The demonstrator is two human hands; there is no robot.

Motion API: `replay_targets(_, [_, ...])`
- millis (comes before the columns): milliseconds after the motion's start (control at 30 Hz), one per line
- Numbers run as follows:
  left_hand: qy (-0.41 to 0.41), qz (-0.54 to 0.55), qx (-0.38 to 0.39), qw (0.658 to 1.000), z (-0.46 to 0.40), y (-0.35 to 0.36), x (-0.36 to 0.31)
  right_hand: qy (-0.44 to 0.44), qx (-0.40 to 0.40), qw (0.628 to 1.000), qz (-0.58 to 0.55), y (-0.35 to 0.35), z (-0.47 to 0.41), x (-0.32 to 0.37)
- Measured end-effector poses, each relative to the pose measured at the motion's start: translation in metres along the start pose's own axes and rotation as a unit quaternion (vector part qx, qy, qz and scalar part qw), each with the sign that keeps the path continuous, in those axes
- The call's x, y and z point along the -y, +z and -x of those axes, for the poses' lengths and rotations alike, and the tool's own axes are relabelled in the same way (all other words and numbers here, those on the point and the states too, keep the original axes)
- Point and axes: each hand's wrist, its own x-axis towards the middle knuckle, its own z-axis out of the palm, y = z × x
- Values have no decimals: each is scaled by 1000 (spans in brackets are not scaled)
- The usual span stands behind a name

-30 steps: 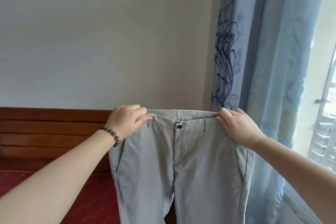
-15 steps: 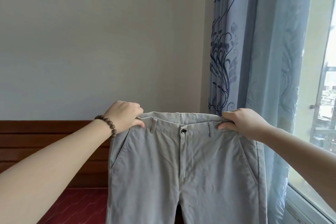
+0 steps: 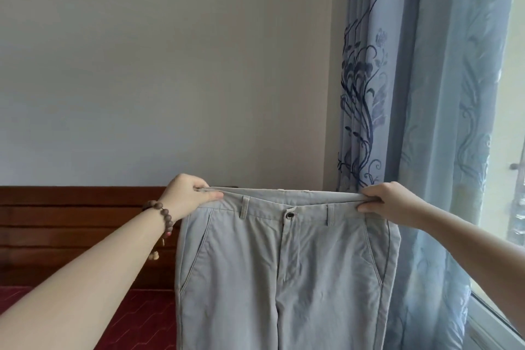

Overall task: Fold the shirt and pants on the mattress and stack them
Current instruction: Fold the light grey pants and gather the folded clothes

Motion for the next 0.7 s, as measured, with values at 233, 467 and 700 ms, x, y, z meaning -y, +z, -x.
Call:
replay_targets(233, [-167, 237, -94, 952, 15, 41, -12, 144, -50, 983, -100, 17, -10, 42])
replay_targets(467, [-112, 185, -152, 964, 30, 74, -60, 197, -64, 958, -199, 14, -9, 105])
replay_targets(700, [-83, 242, -75, 964, 50, 110, -98, 177, 12, 919, -352, 18, -2, 158])
